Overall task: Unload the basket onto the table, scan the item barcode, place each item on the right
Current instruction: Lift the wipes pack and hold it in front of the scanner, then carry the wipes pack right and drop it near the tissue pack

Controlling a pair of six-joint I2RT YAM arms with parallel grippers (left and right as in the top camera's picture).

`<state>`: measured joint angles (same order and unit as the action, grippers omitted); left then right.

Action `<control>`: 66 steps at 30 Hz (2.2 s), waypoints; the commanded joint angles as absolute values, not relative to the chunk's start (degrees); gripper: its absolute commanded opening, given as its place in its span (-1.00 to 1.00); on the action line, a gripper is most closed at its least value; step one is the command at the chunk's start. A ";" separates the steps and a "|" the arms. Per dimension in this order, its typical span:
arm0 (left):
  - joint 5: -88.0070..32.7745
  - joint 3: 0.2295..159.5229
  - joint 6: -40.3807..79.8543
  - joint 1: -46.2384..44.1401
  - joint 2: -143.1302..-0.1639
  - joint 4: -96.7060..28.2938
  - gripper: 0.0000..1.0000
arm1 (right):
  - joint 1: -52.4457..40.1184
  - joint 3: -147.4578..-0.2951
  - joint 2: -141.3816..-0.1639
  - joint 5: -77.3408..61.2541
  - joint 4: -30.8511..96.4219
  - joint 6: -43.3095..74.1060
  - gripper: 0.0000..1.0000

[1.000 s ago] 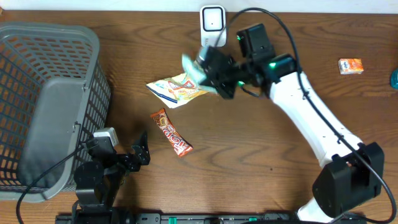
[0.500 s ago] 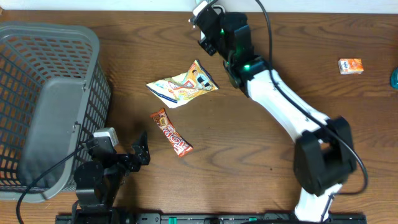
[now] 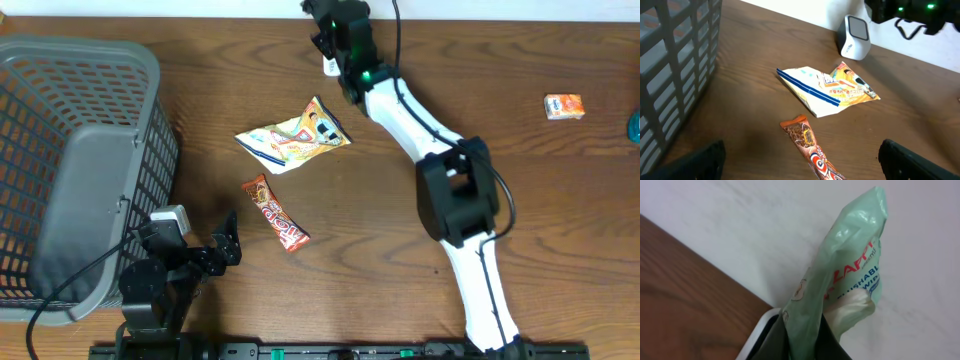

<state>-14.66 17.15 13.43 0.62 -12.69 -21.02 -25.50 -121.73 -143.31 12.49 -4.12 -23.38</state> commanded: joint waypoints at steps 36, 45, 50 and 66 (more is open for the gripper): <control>-14.31 16.93 12.69 0.56 -12.56 -20.97 0.96 | -6.00 -135.83 -132.79 46.87 58.98 -6.17 -0.98; -14.31 16.93 12.69 0.56 -12.56 -20.97 0.96 | 13.04 -125.62 -132.81 45.30 63.48 11.62 -0.97; -14.31 16.93 12.69 0.56 -12.56 -20.97 0.96 | 19.59 -115.55 -132.84 40.34 59.70 11.55 -0.97; -14.31 16.93 12.69 0.56 -12.56 -20.97 0.96 | 21.71 -115.55 -125.91 27.66 58.76 11.79 0.99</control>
<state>-14.66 17.15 13.45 0.62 -12.71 -21.04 22.52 -112.62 -133.12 32.67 58.11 10.55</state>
